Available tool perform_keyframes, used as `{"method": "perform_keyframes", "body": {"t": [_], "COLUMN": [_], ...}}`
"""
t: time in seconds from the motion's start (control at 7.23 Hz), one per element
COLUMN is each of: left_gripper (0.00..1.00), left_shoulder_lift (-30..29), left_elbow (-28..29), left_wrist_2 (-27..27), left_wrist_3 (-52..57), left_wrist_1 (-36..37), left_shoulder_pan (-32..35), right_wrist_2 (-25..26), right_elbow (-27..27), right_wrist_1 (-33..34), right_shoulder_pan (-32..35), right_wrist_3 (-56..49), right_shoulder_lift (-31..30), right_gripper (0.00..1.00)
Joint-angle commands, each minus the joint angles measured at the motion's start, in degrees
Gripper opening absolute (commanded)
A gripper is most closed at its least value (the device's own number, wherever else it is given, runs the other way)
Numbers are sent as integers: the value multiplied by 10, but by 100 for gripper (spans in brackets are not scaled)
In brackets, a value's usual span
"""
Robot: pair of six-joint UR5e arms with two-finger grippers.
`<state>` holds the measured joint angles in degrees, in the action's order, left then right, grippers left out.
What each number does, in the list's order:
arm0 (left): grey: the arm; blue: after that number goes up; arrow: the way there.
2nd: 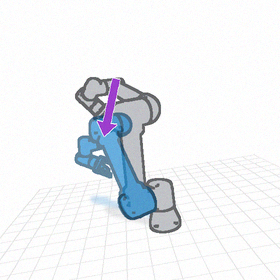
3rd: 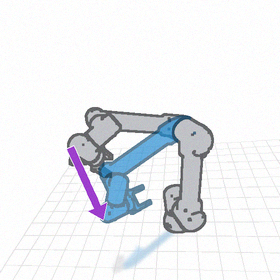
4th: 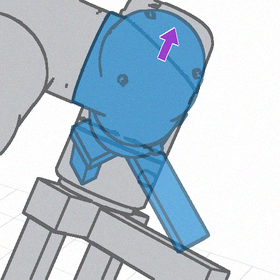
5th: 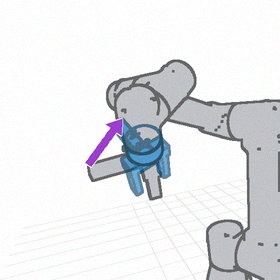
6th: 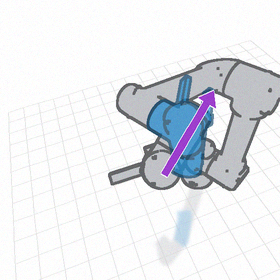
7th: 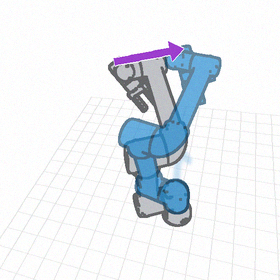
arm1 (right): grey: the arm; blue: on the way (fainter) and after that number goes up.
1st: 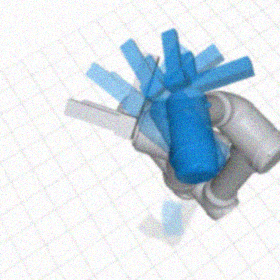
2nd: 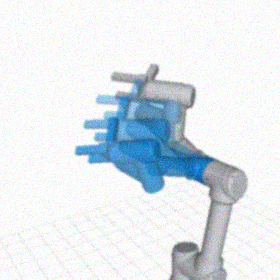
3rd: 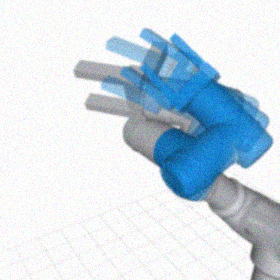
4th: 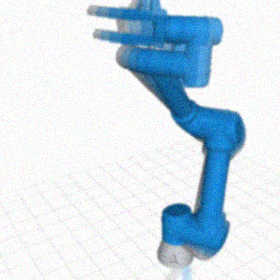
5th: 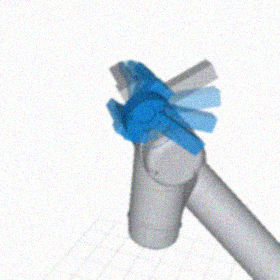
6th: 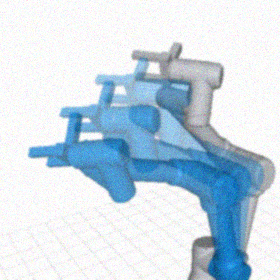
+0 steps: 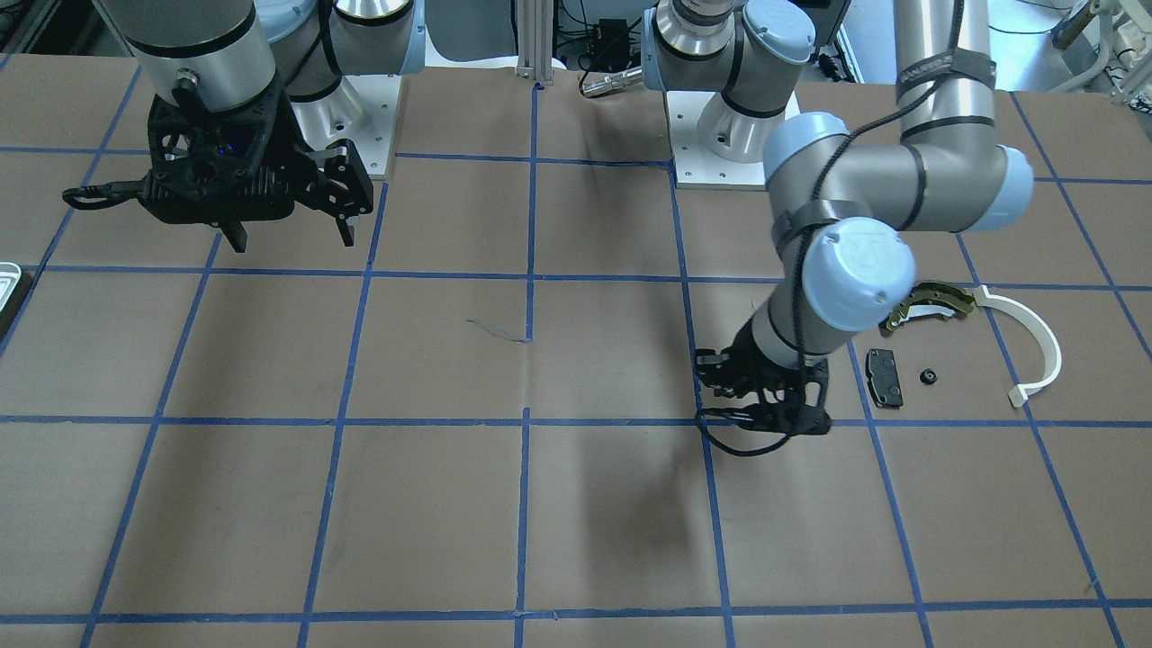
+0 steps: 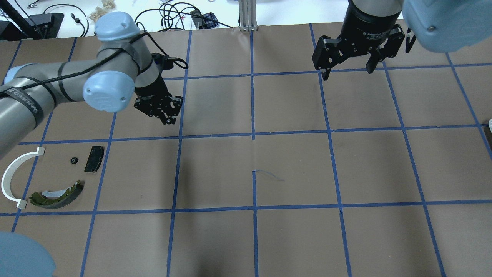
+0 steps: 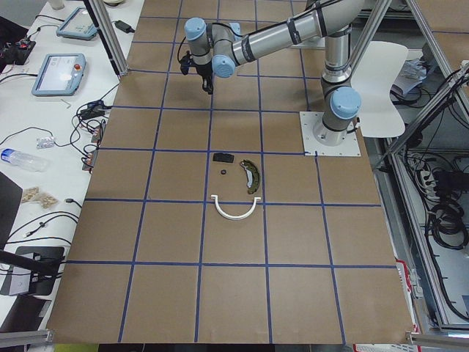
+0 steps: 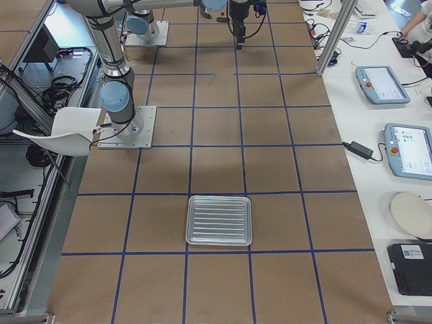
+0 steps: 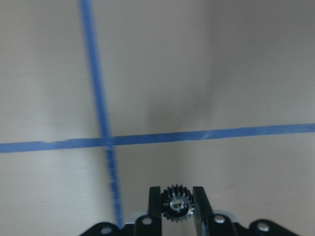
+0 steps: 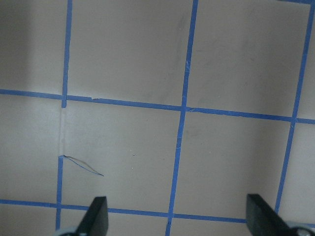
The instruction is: Place bearing gear from tray to pile
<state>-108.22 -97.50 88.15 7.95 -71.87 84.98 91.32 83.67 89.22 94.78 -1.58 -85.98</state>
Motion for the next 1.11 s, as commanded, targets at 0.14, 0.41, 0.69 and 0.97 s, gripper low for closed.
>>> {"method": "perform_keyframes", "body": {"t": [0.14,0.41,0.69,0.97], "left_gripper": [0,0,0,0], "left_shoulder_lift": [-3,-8,-32,-56], "left_elbow": [-14,-25,-35,-36], "left_wrist_2": [70,72,71,70], "left_wrist_3": [235,334,397,408], "left_wrist_1": [-16,6,58,70], "left_shoulder_pan": [-183,-263,-310,-320], "right_wrist_2": [0,0,0,0], "right_elbow": [0,0,0,0], "right_wrist_1": [0,1,1,1], "right_shoulder_pan": [1,1,0,1], "right_wrist_3": [-1,-1,-1,-3], "right_shoulder_lift": [0,0,0,0], "right_gripper": [100,100,100,100]}}
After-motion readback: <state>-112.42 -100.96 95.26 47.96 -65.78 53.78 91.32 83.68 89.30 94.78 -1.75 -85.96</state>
